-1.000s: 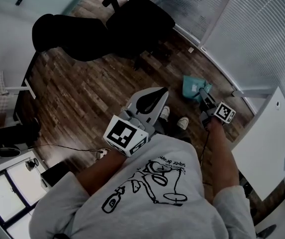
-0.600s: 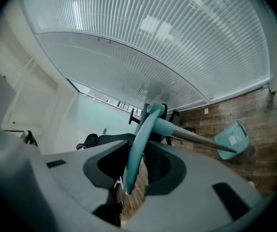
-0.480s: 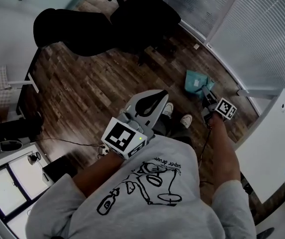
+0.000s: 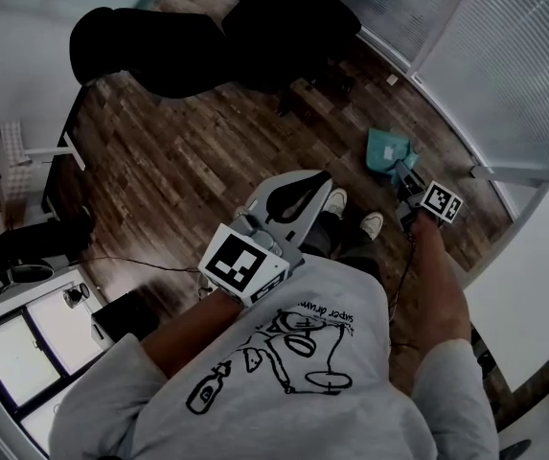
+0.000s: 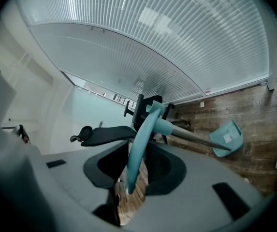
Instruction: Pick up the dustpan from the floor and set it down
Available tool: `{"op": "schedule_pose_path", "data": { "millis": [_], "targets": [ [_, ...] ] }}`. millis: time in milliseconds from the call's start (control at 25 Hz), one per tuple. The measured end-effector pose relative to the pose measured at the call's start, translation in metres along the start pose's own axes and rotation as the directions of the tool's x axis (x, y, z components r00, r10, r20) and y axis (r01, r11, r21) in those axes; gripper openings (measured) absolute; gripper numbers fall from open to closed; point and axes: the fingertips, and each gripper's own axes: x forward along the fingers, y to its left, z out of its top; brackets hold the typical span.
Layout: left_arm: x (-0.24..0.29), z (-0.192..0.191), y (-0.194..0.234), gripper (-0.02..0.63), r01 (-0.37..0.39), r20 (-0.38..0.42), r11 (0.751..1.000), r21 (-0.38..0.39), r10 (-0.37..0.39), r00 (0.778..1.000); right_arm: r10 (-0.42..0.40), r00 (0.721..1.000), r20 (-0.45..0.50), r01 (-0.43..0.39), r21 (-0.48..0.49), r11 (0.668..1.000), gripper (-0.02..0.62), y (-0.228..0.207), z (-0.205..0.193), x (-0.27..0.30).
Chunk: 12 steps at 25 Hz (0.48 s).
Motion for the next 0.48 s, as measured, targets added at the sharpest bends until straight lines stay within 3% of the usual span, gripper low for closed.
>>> {"op": "schedule_pose_path", "data": {
  "millis": [480],
  "targets": [
    [-0.008,-0.003,0.008,0.003,-0.004,0.007,1.0,-0.001,0.004,1.0,-0.014,1.0,-0.016,0.015,0.033,0.999,0.087,-0.005,-0.029,0.002]
  ]
}}
